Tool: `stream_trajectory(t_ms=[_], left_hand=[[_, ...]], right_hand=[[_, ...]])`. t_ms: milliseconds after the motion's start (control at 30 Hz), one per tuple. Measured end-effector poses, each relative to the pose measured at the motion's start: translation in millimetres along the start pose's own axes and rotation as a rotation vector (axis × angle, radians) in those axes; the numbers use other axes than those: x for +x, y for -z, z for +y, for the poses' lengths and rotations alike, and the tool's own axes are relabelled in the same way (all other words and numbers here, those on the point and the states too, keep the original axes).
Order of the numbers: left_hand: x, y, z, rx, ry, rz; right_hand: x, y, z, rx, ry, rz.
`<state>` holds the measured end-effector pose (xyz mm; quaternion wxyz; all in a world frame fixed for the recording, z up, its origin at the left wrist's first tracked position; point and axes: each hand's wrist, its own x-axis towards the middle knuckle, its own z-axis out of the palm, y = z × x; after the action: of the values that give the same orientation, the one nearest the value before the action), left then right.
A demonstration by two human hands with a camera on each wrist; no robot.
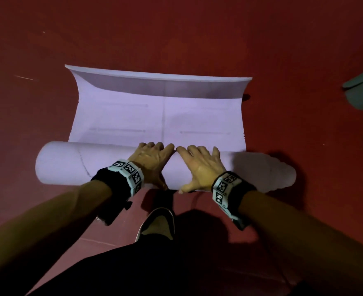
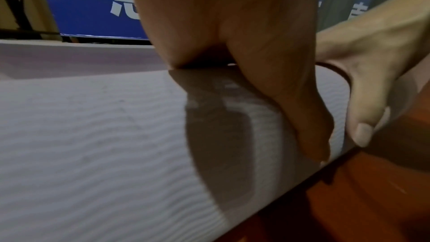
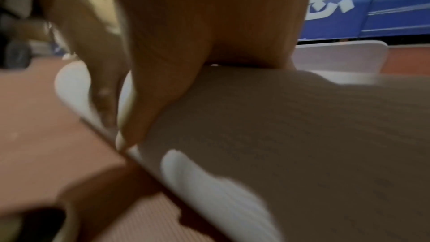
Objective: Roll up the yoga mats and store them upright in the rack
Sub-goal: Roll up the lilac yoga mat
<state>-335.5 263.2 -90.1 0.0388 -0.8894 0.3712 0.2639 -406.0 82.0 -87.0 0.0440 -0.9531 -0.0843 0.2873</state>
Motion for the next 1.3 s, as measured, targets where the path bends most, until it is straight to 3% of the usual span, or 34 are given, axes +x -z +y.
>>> stream_trajectory(t_ms=[333, 500, 567, 633, 700, 767, 867, 967, 1133, 1300], left_hand=[[-18.8, -5.1, 3.0, -0.356, 0.011, -0.309], [-44.5, -27.4, 21.4, 0.042, -0.033, -0.04], [-46.0, -32.5, 25.8, 0.113, -0.013, 0.005], [-39.3, -26.4, 24.0, 0.056, -0.026, -0.01], [-28.8, -14.0, 15.0, -0.027, -0.035, -0.056], [-16.9, -1.2, 6.0, -0.112, -0.024, -0.115], [-7.2, 11.1, 1.2, -0.263, -0.015, -0.257], [-9.2, 12.1, 2.6, -0.381, -0.023, -0.325], [-28.8, -16.0, 14.7, 0.069, -0.056, -0.013], [-33.5, -20.2, 26.9, 0.137, -0.095, 0.02]], right_hand=[[-0.9, 5.1, 1.2, 0.307, 0.076, -0.248], [15.9, 10.3, 11.5, 0.421, 0.071, -0.324], [18.8, 12.5, 12.9, 0.411, 0.065, -0.356], [13.5, 12.5, 16.5, 0.456, 0.043, -0.312], [1.7, 9.5, 18.6, 0.454, 0.046, -0.169], [-12.9, 5.6, 18.5, 0.29, 0.064, -0.03], [-30.7, -9.1, 10.3, 0.011, 0.074, -0.039], [-30.1, -16.3, 8.5, -0.055, 0.065, 0.0], [-9.4, 13.1, 18.9, 0.138, 0.071, -0.073], [-6.7, 10.4, 23.7, 0.393, 0.011, -0.302]])
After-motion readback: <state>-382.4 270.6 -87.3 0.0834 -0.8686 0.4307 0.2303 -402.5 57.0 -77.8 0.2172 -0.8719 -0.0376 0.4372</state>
